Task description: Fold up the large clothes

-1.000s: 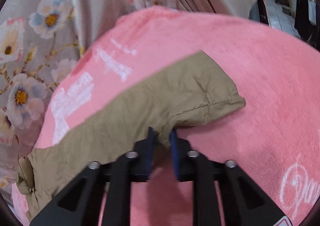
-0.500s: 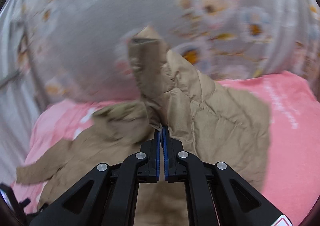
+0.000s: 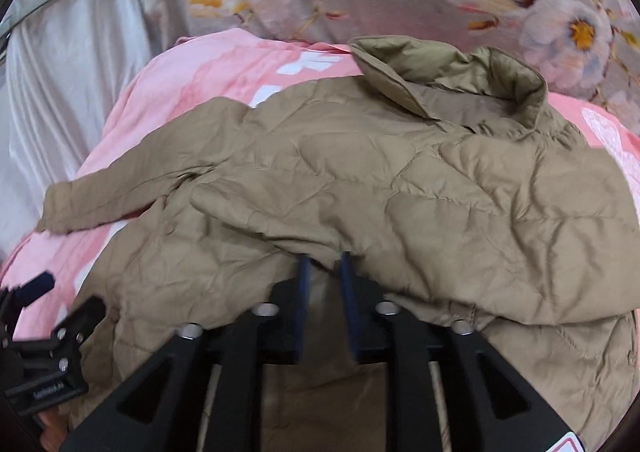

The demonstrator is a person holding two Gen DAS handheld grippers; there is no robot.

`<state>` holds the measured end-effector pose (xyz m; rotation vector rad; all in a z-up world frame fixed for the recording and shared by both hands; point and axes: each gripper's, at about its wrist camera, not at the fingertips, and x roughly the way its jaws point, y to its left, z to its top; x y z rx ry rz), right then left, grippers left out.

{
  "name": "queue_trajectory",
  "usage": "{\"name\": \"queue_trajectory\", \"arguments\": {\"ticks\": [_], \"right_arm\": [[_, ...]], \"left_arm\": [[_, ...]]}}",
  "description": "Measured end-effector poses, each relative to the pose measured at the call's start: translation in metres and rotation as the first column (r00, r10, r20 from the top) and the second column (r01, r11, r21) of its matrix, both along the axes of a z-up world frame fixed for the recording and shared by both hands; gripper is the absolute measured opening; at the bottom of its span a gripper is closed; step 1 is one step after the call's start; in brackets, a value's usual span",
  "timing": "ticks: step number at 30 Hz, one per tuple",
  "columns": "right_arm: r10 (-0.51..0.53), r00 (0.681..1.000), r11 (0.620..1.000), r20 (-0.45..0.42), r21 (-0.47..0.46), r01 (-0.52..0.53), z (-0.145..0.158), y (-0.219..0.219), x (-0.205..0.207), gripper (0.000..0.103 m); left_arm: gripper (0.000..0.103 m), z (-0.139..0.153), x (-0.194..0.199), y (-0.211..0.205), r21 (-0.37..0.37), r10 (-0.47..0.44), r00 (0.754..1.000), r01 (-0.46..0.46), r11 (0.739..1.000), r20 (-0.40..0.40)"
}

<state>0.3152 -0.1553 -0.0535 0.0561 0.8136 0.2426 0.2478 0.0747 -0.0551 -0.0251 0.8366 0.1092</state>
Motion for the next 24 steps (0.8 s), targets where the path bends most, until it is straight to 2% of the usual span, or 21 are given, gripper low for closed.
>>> {"name": "queue_trajectory", "arguments": {"ticks": [2, 5, 6, 8, 10, 12, 15, 16, 17, 19, 20, 21, 22, 23, 24], "right_arm": [[0.002, 0.999, 0.999, 0.036, 0.033, -0.003, 0.008, -0.005, -0.015, 0.053], [-0.053, 0.996, 0.997, 0.077, 0.064, 0.049, 0.023, -0.034, -0.035, 0.054], [-0.080, 0.994, 0.994, 0.078, 0.077, 0.074, 0.025, -0.046, -0.038, 0.055], [-0.181, 0.982, 0.977, 0.055, 0.124, 0.173, 0.026, -0.090, -0.043, 0.055], [-0.302, 0.953, 0.937, 0.007, 0.185, 0.295, 0.020, -0.139, -0.045, 0.055], [-0.421, 0.904, 0.859, -0.070, 0.289, 0.422, 0.008, -0.194, -0.051, 0.056], [-0.515, 0.838, 0.745, -0.179, 0.391, 0.541, -0.016, -0.249, -0.056, 0.057], [-0.523, 0.829, 0.723, -0.199, 0.411, 0.555, -0.023, -0.257, -0.055, 0.055], [-0.522, 0.825, 0.703, -0.217, 0.438, 0.560, -0.029, -0.266, -0.052, 0.051], [-0.528, 0.812, 0.657, -0.249, 0.486, 0.576, -0.040, -0.279, -0.046, 0.043], [-0.530, 0.810, 0.643, -0.253, 0.502, 0.578, -0.043, -0.283, -0.043, 0.036], [-0.536, 0.806, 0.634, -0.252, 0.510, 0.582, -0.044, -0.286, -0.036, 0.022], [-0.546, 0.801, 0.634, -0.243, 0.505, 0.586, -0.041, -0.288, -0.030, 0.014], [-0.556, 0.801, 0.639, -0.223, 0.501, 0.584, -0.036, -0.288, -0.026, 0.007], [-0.565, 0.806, 0.656, -0.174, 0.498, 0.567, -0.025, -0.285, -0.025, 0.006]], "left_arm": [[0.098, 0.009, 0.006, -0.004, -0.059, -0.042, 0.999, 0.042, 0.997, 0.011], [0.098, 0.022, 0.022, -0.016, -0.142, -0.098, 0.995, 0.099, 0.985, 0.019], [0.098, 0.025, 0.033, -0.023, -0.190, -0.127, 0.992, 0.126, 0.974, 0.010], [0.098, 0.025, 0.052, -0.035, -0.250, -0.159, 0.987, 0.151, 0.956, -0.015], [0.098, 0.016, 0.077, -0.048, -0.307, -0.188, 0.979, 0.156, 0.939, -0.076], [0.098, 0.002, 0.097, -0.056, -0.364, -0.199, 0.970, 0.136, 0.921, -0.142], [0.097, -0.020, 0.115, -0.061, -0.426, -0.154, 0.965, 0.049, 0.903, -0.214], [0.097, -0.022, 0.115, -0.063, -0.423, -0.142, 0.966, 0.038, 0.905, -0.216], [0.091, -0.022, 0.116, -0.066, -0.414, -0.135, 0.970, 0.041, 0.910, -0.202], [0.068, -0.017, 0.116, -0.073, -0.376, -0.146, 0.974, 0.071, 0.924, -0.175], [0.046, -0.015, 0.117, -0.076, -0.368, -0.156, 0.973, 0.084, 0.926, -0.171], [0.027, -0.014, 0.120, -0.079, -0.360, -0.163, 0.972, 0.092, 0.928, -0.171], [0.020, -0.011, 0.123, -0.080, -0.339, -0.152, 0.974, 0.087, 0.937, -0.170], [0.007, -0.006, 0.124, -0.080, -0.326, -0.145, 0.977, 0.087, 0.942, -0.157], [0.005, 0.002, 0.124, -0.080, -0.315, -0.146, 0.980, 0.098, 0.944, -0.132]]}}
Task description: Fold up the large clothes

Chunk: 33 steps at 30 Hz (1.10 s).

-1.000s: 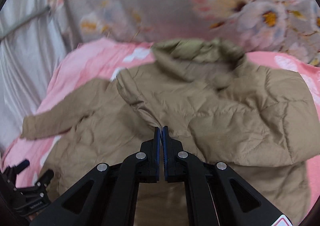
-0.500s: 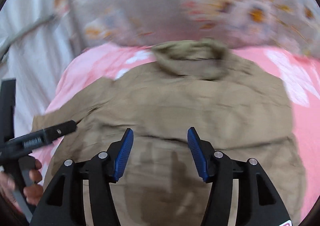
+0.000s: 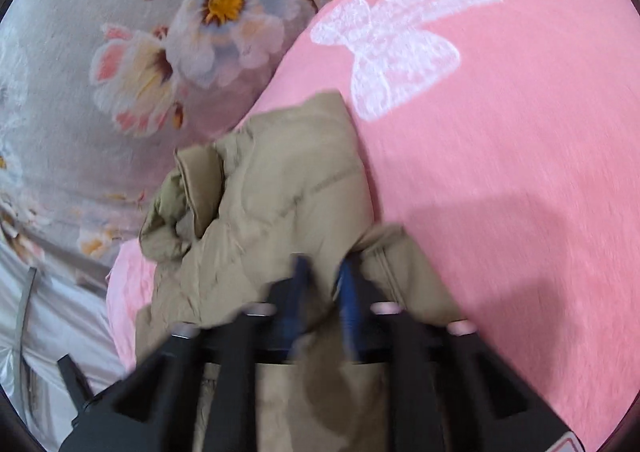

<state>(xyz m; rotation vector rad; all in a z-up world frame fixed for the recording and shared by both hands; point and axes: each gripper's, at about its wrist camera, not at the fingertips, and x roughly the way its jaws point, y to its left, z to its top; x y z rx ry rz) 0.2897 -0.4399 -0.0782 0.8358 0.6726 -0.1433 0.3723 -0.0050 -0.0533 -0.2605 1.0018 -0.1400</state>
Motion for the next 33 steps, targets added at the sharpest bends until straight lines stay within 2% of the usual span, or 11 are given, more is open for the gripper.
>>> {"name": "queue_trajectory", "arguments": {"ticks": [3, 4, 6, 9, 12, 16, 20, 22, 25, 29, 33], "right_arm": [[0.029, 0.998, 0.985, 0.064, -0.169, -0.018, 0.031, 0.020, -0.011, 0.005], [0.036, 0.998, 0.978, 0.057, -0.207, -0.023, 0.034, 0.022, -0.010, 0.005], [0.043, 0.999, 0.952, -0.023, -0.303, -0.048, 0.027, 0.033, -0.003, 0.004], [0.039, 0.987, 0.937, -0.156, -0.337, -0.090, -0.001, 0.036, 0.010, 0.004], [0.056, 0.980, 0.944, -0.193, -0.310, -0.115, -0.013, 0.033, 0.013, 0.005], [0.022, 0.976, 0.914, -0.215, -0.391, -0.106, 0.000, 0.044, 0.004, 0.008], [-0.098, 0.985, 0.855, -0.144, -0.519, 0.010, 0.034, 0.071, -0.026, 0.017], [-0.014, 0.996, 0.839, -0.091, -0.543, -0.038, 0.057, 0.105, -0.023, 0.017], [0.170, 0.980, 0.808, -0.102, -0.556, -0.198, 0.064, 0.162, -0.002, 0.017], [0.290, 0.940, 0.756, -0.177, -0.560, -0.339, 0.037, 0.221, 0.023, 0.017], [0.289, 0.925, 0.732, -0.247, -0.566, -0.380, 0.001, 0.237, 0.031, 0.015]], "left_arm": [[0.004, 0.017, -0.008, 0.005, 0.029, 0.008, 0.997, -0.010, 1.000, 0.079], [0.004, 0.019, -0.013, 0.005, 0.065, 0.010, 0.995, -0.017, 0.998, 0.103], [0.004, 0.011, -0.016, 0.003, 0.111, 0.000, 0.995, -0.011, 0.994, 0.102], [0.004, -0.022, -0.014, -0.002, 0.165, -0.009, 0.999, 0.001, 0.986, 0.048], [0.004, -0.033, -0.018, -0.009, 0.220, -0.020, 0.996, 0.001, 0.975, 0.084], [0.004, -0.037, -0.023, -0.015, 0.279, -0.024, 0.991, -0.014, 0.960, 0.130], [0.004, -0.039, -0.028, -0.015, 0.276, -0.017, 0.987, -0.028, 0.961, 0.161], [0.005, -0.039, -0.028, -0.014, 0.269, -0.012, 0.986, -0.035, 0.963, 0.168], [0.005, -0.039, -0.031, -0.016, 0.273, -0.011, 0.985, -0.037, 0.961, 0.174], [0.005, -0.040, -0.031, -0.014, 0.253, -0.006, 0.984, -0.039, 0.967, 0.177], [0.006, -0.040, -0.032, -0.011, 0.235, -0.002, 0.984, -0.041, 0.971, 0.179]]}}
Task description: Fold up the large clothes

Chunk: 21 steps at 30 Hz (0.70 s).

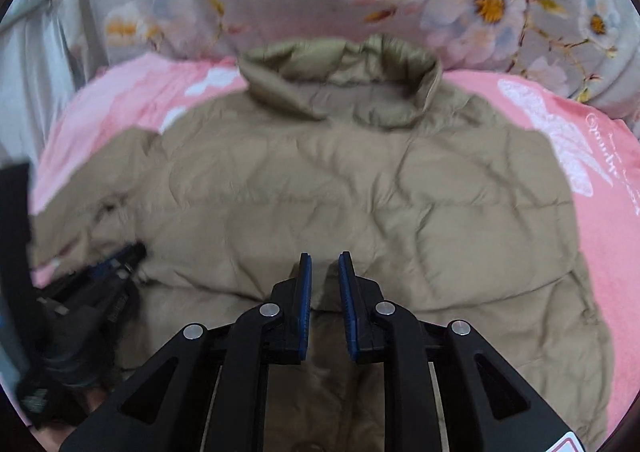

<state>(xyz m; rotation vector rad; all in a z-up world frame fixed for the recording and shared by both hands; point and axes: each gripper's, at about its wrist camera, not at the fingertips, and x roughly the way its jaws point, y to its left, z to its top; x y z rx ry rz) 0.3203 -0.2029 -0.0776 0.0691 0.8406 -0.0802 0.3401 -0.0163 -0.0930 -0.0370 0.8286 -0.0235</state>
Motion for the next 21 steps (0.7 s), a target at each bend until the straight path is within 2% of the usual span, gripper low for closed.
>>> {"name": "queue_trajectory", "arguments": {"ticks": [4, 11, 15, 19, 21], "right_arm": [[-0.010, 1.000, 0.999, 0.002, 0.041, 0.010, -0.007, -0.006, -0.002, 0.014], [-0.021, 1.000, 0.997, 0.001, -0.075, 0.021, -0.014, 0.009, 0.000, 0.014], [-0.024, 1.000, 0.996, -0.003, -0.083, 0.023, -0.013, 0.009, 0.002, 0.014], [-0.025, 1.000, 0.996, -0.004, -0.082, 0.025, -0.014, 0.008, 0.002, 0.014], [-0.029, 1.000, 0.997, -0.003, -0.078, 0.028, -0.014, 0.008, 0.002, 0.014]], "left_arm": [[0.008, 0.000, 0.000, -0.001, 0.005, -0.002, 1.000, 0.002, 1.000, 0.002], [0.009, 0.000, 0.000, -0.001, 0.011, -0.002, 1.000, 0.002, 1.000, 0.003], [0.010, 0.000, -0.001, -0.001, 0.005, -0.002, 1.000, 0.002, 1.000, 0.004], [0.013, 0.001, -0.001, 0.003, -0.023, 0.002, 1.000, -0.002, 1.000, 0.006], [0.018, 0.004, -0.005, 0.012, -0.087, 0.010, 1.000, -0.009, 0.996, 0.018]]}}
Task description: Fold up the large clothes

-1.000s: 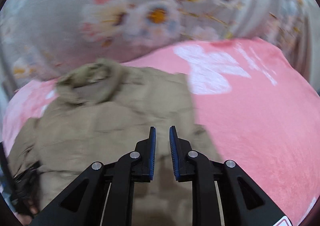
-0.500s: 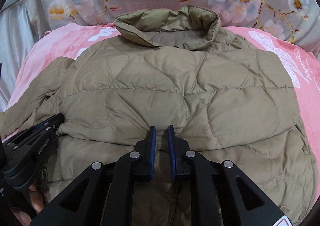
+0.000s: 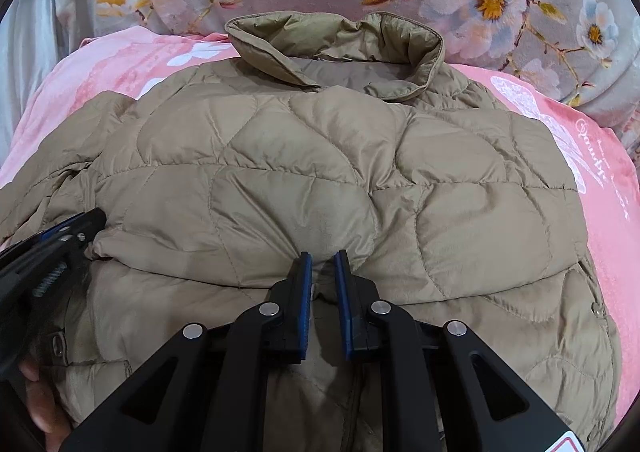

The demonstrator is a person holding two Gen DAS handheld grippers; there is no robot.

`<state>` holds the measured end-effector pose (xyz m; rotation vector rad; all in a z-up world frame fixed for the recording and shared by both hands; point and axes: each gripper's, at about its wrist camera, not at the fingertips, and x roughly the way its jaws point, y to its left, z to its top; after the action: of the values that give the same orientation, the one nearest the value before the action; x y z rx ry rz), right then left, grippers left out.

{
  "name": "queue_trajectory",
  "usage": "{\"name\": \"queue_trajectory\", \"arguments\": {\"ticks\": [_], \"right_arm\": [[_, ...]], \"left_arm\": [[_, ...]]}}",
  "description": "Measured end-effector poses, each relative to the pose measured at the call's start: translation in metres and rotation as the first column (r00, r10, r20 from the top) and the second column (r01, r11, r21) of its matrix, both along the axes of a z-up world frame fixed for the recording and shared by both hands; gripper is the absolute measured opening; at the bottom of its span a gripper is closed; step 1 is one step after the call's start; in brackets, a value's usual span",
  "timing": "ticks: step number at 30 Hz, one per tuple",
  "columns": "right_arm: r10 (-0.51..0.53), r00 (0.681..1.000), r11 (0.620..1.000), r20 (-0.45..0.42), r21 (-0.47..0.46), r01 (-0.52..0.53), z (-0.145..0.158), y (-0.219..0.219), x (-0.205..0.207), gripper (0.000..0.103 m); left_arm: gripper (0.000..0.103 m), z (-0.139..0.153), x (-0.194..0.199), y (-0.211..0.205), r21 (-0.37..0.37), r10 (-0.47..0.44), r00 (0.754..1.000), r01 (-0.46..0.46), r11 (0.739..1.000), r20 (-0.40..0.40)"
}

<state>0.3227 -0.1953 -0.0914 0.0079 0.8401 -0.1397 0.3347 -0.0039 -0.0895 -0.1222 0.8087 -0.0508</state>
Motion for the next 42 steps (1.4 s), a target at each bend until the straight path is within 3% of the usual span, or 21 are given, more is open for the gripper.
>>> {"name": "queue_trajectory", "arguments": {"ticks": [1, 4, 6, 8, 12, 16, 17, 19, 22, 24, 27, 28, 32, 34, 36, 40, 41, 42], "right_arm": [[-0.002, 1.000, 1.000, 0.000, 0.002, 0.002, 0.000, 0.000, 0.000, 0.014], [-0.003, 1.000, 1.000, 0.001, 0.005, 0.003, 0.000, 0.000, 0.000, 0.014], [-0.003, 1.000, 1.000, 0.003, 0.013, 0.003, 0.000, -0.001, 0.000, 0.014], [-0.004, 1.000, 1.000, 0.005, 0.024, 0.004, 0.000, -0.002, 0.000, 0.014], [-0.007, 1.000, 0.999, 0.018, 0.038, 0.006, 0.006, -0.004, -0.007, 0.019], [-0.015, 0.998, 0.997, 0.068, 0.070, 0.010, 0.025, -0.009, -0.033, 0.026], [-0.019, 0.997, 0.997, 0.074, 0.078, 0.014, 0.028, -0.011, -0.041, 0.028], [-0.024, 0.997, 0.995, 0.071, 0.101, 0.017, 0.035, -0.015, -0.058, 0.031], [-0.022, 0.998, 0.995, 0.061, 0.101, 0.015, 0.038, -0.017, -0.079, 0.036], [-0.023, 0.998, 0.997, 0.058, 0.078, 0.019, 0.039, -0.019, -0.094, 0.040], [-0.039, 0.997, 0.999, 0.065, 0.040, 0.036, 0.041, -0.023, -0.119, 0.042], [-0.047, 0.997, 0.998, 0.067, 0.036, 0.045, 0.041, -0.026, -0.128, 0.043], [-0.072, 0.995, 0.996, 0.062, 0.060, 0.068, 0.040, -0.037, -0.151, 0.044], [-0.081, 0.995, 0.994, 0.060, 0.075, 0.077, 0.038, -0.042, -0.160, 0.045], [-0.093, 0.994, 0.993, 0.056, 0.081, 0.088, 0.037, -0.047, -0.165, 0.045], [-0.133, 0.990, 0.987, 0.049, 0.094, 0.128, 0.032, -0.065, -0.174, 0.045], [-0.145, 0.988, 0.985, 0.046, 0.099, 0.140, 0.031, -0.070, -0.175, 0.045], [-0.158, 0.987, 0.982, 0.042, 0.107, 0.152, 0.030, -0.077, -0.176, 0.045]], "left_arm": [[0.020, 0.003, -0.004, 0.006, -0.031, 0.009, 1.000, -0.009, 0.999, 0.006], [0.047, 0.022, -0.033, 0.045, -0.111, 0.077, 0.996, -0.071, 0.991, 0.045], [0.076, 0.040, -0.059, 0.088, -0.115, 0.160, 0.982, -0.148, 0.982, 0.102], [0.086, 0.051, -0.071, 0.128, -0.087, 0.243, 0.962, -0.233, 0.969, 0.124], [0.086, 0.051, -0.069, 0.232, -0.047, 0.432, 0.901, -0.431, 0.901, 0.029], [0.085, 0.038, -0.068, 0.329, -0.086, 0.616, 0.786, -0.618, 0.782, -0.049], [0.085, 0.033, -0.064, 0.345, -0.095, 0.634, 0.769, -0.639, 0.763, -0.080], [0.083, 0.020, -0.054, 0.365, -0.140, 0.627, 0.766, -0.642, 0.753, -0.142], [0.051, 0.000, -0.039, 0.376, -0.235, 0.596, 0.769, -0.639, 0.732, -0.233], [0.011, 0.000, -0.031, 0.369, -0.222, 0.596, 0.767, -0.640, 0.736, -0.238], [0.004, 0.032, -0.026, 0.337, -0.197, 0.565, 0.810, -0.586, 0.786, -0.153], [0.004, 0.053, -0.022, 0.317, -0.200, 0.534, 0.840, -0.542, 0.816, -0.097], [0.003, 0.128, -0.013, 0.230, -0.224, 0.362, 0.930, -0.342, 0.913, 0.056], [0.003, 0.162, -0.010, 0.172, -0.218, 0.243, 0.962, -0.213, 0.952, 0.124], [0.003, 0.188, -0.010, 0.105, -0.205, 0.115, 0.978, -0.078, 0.976, 0.176], [0.006, 0.196, -0.017, -0.006, -0.197, -0.100, 0.978, 0.136, 0.971, 0.183], [0.014, 0.191, -0.020, -0.030, -0.200, -0.150, 0.973, 0.184, 0.962, 0.178], [0.040, 0.183, -0.021, -0.053, -0.203, -0.192, 0.967, 0.224, 0.953, 0.166]]}}
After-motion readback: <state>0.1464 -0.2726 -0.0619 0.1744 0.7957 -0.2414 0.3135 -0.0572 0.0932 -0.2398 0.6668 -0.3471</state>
